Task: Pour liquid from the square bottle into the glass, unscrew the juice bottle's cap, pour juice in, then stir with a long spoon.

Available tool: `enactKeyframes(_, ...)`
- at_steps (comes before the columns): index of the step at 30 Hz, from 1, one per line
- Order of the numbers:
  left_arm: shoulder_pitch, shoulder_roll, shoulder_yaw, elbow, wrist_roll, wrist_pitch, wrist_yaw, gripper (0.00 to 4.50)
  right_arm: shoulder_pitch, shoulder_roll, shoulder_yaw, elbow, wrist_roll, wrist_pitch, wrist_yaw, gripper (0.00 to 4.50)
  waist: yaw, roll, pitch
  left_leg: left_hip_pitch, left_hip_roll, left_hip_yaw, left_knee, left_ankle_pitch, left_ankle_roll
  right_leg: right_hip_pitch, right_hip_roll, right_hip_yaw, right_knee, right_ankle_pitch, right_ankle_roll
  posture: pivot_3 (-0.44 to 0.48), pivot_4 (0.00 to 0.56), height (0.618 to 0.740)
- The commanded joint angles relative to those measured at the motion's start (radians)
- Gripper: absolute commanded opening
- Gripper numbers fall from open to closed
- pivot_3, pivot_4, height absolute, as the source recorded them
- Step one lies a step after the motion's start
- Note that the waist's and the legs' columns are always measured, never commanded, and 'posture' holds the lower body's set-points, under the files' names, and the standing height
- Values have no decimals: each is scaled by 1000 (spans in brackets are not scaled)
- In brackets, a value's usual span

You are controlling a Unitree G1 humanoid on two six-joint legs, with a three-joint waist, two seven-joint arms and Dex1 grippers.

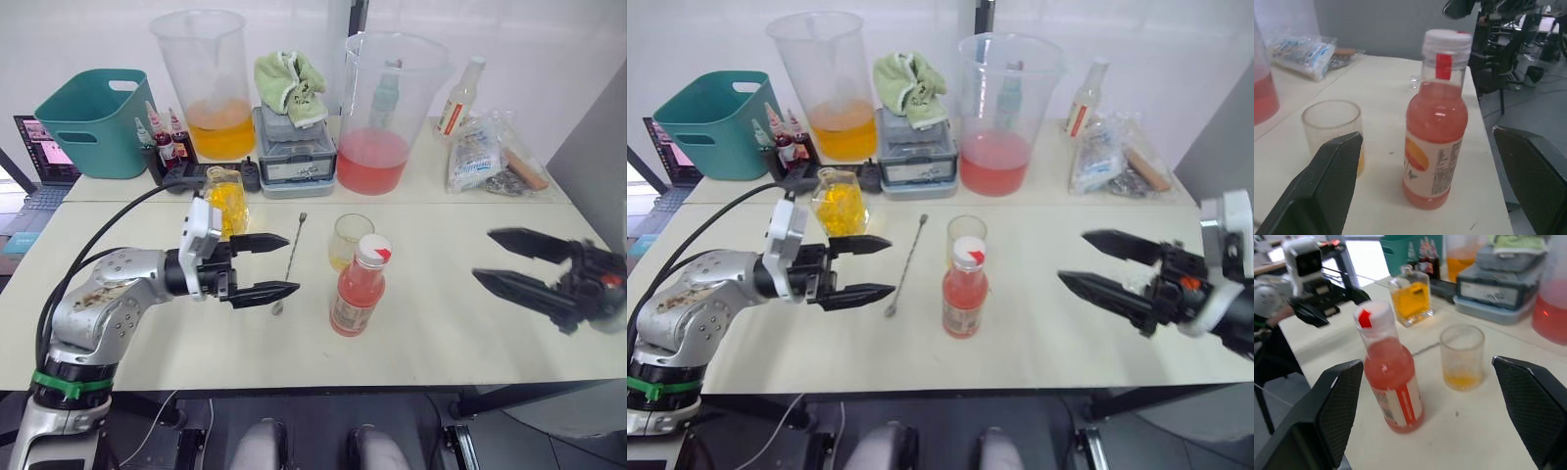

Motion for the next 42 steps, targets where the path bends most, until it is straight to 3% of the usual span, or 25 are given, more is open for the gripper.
enactKeyframes(1,-72,-60,-49,-52,-33,51,43,4500,103,38,-79,-77,-36,-44,8,4465,2,0,0,0,0,0,0,0,0,0,0,0,0,0,0,0,150,740)
enactKeyframes(14,-200,-248,-238,-31,126,104,236,4500,252,79,-129,-154,-29,-107,-11,4465,2,0,0,0,-1,-1,2,0,0,2,3,4,-1,-1,1,0,150,740)
enactKeyframes(27,-224,-303,-292,13,213,69,218,4500,262,65,-141,-191,21,-129,-64,4465,2,0,0,1,-1,-2,2,0,0,4,3,3,-3,-1,2,0,150,740)
enactKeyframes(28,-224,-306,-292,13,216,68,216,3954,266,67,-140,-194,21,-130,-66,4500,2,0,0,1,-1,-2,2,0,0,4,3,3,-3,-1,2,0,150,740)
enactKeyframes(35,-225,-313,-286,14,229,46,199,1738,260,69,-117,-220,51,-136,-86,4500,1,0,0,1,-1,-2,2,0,0,5,3,3,-3,-1,2,0,150,740)
enactKeyframes(39,-227,-315,-285,20,238,33,195,1563,212,50,-73,-241,103,-134,-125,4500,1,0,0,1,-1,-3,2,0,0,5,3,3,-3,-1,2,0,150,740)
enactKeyframes(42,-224,-302,-291,11,241,26,175,1563,67,4,80,-264,141,-130,-210,4500,-5,0,0,2,-1,-2,3,0,0,6,3,4,-3,-1,2,0,150,740)
